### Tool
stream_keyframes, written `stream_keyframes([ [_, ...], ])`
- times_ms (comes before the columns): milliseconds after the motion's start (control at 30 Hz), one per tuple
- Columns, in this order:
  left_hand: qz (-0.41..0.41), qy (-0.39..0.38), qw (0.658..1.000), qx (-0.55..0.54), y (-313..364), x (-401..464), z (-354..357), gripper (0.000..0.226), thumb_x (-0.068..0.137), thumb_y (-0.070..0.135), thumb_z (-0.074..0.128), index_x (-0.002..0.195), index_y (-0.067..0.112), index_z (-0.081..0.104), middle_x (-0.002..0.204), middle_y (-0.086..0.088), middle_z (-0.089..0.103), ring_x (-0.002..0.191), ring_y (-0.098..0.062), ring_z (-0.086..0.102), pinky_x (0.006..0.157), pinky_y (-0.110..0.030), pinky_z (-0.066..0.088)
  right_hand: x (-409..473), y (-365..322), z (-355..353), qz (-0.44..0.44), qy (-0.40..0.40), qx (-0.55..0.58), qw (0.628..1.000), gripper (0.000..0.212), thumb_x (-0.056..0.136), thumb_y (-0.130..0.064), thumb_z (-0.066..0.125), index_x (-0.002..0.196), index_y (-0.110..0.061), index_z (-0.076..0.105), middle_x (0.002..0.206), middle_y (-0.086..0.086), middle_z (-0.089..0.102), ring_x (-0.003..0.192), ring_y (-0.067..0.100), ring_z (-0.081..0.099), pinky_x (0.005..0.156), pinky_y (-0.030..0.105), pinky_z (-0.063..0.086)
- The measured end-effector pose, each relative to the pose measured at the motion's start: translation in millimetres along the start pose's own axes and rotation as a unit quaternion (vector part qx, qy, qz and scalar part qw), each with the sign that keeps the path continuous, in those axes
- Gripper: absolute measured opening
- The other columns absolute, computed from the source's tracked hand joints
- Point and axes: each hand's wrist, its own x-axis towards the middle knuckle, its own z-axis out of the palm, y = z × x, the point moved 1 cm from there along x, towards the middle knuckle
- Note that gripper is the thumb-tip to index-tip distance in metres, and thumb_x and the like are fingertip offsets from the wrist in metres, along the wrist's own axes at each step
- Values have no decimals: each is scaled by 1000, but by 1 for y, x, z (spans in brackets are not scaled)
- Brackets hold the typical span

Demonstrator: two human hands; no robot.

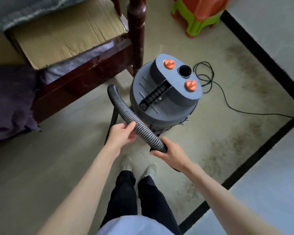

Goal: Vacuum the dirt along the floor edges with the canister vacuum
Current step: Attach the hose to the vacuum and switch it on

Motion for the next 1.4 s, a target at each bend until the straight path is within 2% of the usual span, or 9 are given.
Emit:
stream_keyframes([
  [100,130,-1,911,391,14,-17,-5,68,85,36,68,142,20,34,138,-8,37,132,-25,33,111,-46,31,-26,-5,-16,10,9,6,1000,36,86,-35,72,112,-18,55,95,1,68,86,20,63,76,33,50],
  [200,331,-143,663,656,26,-37,15,80,83,39,67,148,33,20,157,4,12,146,-22,-1,117,-51,0,-49,-18,-24,6,25,18,1000,37,87,-30,72,117,-14,55,99,9,71,92,26,68,83,40,52],
  [300,415,-205,568,681,41,-52,37,54,87,30,63,136,29,42,137,6,45,138,-19,27,116,-49,-3,-74,-30,-32,1,79,29,996,37,87,-28,72,119,-16,57,96,3,69,87,23,67,79,35,51],
  [467,493,-214,570,622,65,-69,46,44,84,35,65,125,26,50,117,7,54,115,-18,45,108,-36,17,-121,-25,-46,32,250,121,960,23,97,-31,59,114,-19,68,101,-8,68,94,11,60,82,21,44],
  [600,481,-205,598,607,93,-87,46,43,84,33,65,124,27,50,114,10,52,112,-16,43,103,-37,20,-146,-7,-47,280,342,231,866,45,101,-40,46,93,-1,66,90,9,62,91,27,57,78,26,43],
  [700,510,-195,599,586,108,-108,48,42,83,34,65,123,28,51,110,14,52,110,-13,43,103,-40,22,-152,-5,-47,364,277,535,710,43,96,-48,54,107,-5,58,102,7,56,99,25,53,90,43,49],
  [867,542,-170,588,575,117,-135,44,42,81,35,68,120,29,54,109,15,55,108,-10,44,103,-39,23,-147,-11,-67,306,219,810,449,19,94,-12,63,86,2,54,88,15,54,87,26,59,58,35,56],
  [967,530,-163,615,561,116,-143,36,43,79,35,71,119,30,55,101,19,52,104,-8,46,102,-36,23,-147,-14,-85,270,235,828,432,16,93,-3,56,79,1,51,80,14,55,66,25,55,42,33,53],
  [1400,460,-105,691,547,137,-157,13,53,83,24,71,131,27,49,108,12,53,111,-15,49,99,-37,36,-169,-35,-175,88,339,881,318,46,94,-44,62,89,-2,45,91,17,58,77,35,59,86,51,51],
])
